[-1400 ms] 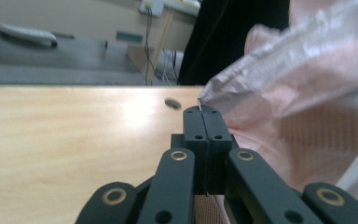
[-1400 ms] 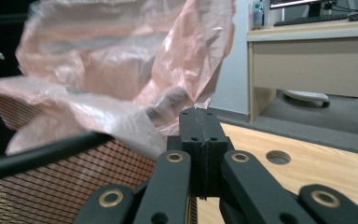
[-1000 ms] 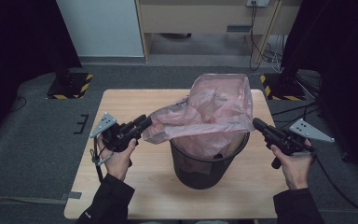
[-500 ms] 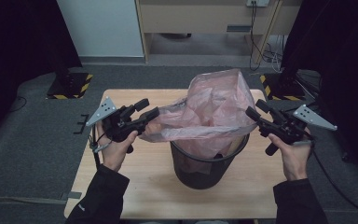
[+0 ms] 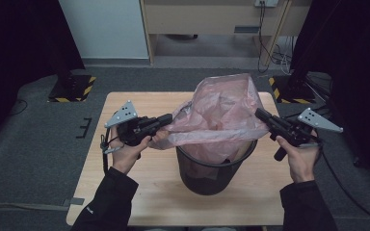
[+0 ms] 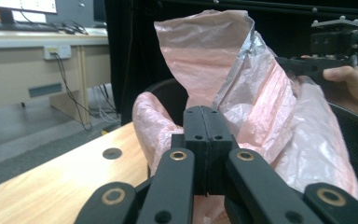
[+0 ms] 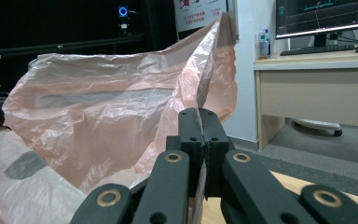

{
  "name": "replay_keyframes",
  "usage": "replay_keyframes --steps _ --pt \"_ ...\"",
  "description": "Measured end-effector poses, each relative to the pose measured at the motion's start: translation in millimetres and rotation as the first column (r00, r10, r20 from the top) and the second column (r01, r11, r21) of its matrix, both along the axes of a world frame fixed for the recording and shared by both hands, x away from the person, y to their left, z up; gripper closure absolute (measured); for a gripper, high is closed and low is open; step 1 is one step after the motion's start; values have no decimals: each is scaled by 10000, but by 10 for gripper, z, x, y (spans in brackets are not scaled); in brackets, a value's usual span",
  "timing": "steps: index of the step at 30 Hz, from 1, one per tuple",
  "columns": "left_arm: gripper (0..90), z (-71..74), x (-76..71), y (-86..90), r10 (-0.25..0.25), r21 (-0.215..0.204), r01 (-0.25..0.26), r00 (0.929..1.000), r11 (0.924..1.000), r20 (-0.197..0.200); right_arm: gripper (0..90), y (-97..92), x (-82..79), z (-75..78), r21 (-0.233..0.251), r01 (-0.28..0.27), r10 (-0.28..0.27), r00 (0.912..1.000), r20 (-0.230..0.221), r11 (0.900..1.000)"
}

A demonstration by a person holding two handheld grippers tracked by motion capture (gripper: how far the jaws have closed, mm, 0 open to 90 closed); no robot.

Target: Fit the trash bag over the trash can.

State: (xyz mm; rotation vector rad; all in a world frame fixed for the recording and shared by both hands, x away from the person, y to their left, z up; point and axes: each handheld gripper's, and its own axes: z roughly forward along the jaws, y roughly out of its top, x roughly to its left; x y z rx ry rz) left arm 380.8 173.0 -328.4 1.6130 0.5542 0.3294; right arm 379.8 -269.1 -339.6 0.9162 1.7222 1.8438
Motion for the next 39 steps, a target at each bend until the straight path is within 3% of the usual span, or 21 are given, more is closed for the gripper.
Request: replay_keyframes --steps 3,5,9,12,17,19,21,25,27,28,30,31,32,35,39 --pt "893 31 -37 1 261 -360 -254 9995 9990 169 893 -15 -22 10 35 -38 38 10000 21 10000" --pt "697 56 -58 3 711 -718 -682 9967 9951 385 883 -10 -21 12 -1 -33 33 9999 149 10000" --pt "511 123 -101 27 874 -1017 -802 9938 9916 684 859 6 -20 13 13 -55 55 9999 90 10000" --pt "355 150 -92 40 736 -918 -668 9947 9935 723 819 9 -16 13 -23 -110 110 9999 60 9999" --pt "254 108 -63 -21 272 -608 -251 9991 9978 329 775 11 -11 10 -59 -174 174 9998 26 9998" --pt "300 82 -48 -60 42 -339 -36 9998 9994 187 785 19 -9 5 -94 -218 217 9998 -14 9997" --pt "405 67 -35 -87 -203 -258 203 9998 9995 -8 823 26 -6 1 -134 -253 253 9997 11 9996" --pt "743 90 -33 -115 -594 -108 590 9973 9982 -433 896 25 -20 3 -100 -198 197 9998 -60 9998" --pt "879 126 -35 -117 -174 120 179 9988 9998 -448 899 13 -19 8 -252 -207 206 9998 -19 9995" --pt "893 143 -31 -112 191 139 -185 9988 9997 -441 899 5 -24 13 -279 -214 213 9998 -36 9994" --pt "897 168 -9 -87 956 58 -954 9936 9954 -602 899 -20 -35 14 -364 -208 205 9998 -72 9991" --pt "898 179 32 -61 1755 85 -1754 9816 9845 -752 899 -31 -39 11 -421 -192 188 9998 -99 9989" --pt "898 179 58 -48 2107 251 -2094 9745 9775 -769 900 -59 -47 -10 -445 -189 182 9997 -158 9988" --pt "898 134 192 -15 2827 476 -2788 9505 9592 -1286 900 -97 -49 -60 -565 -101 83 9995 -317 9984" --pt "896 3 382 -10 3192 911 -3067 9258 9474 -2027 900 -143 -25 -169 -671 32 -88 9965 -829 9977"
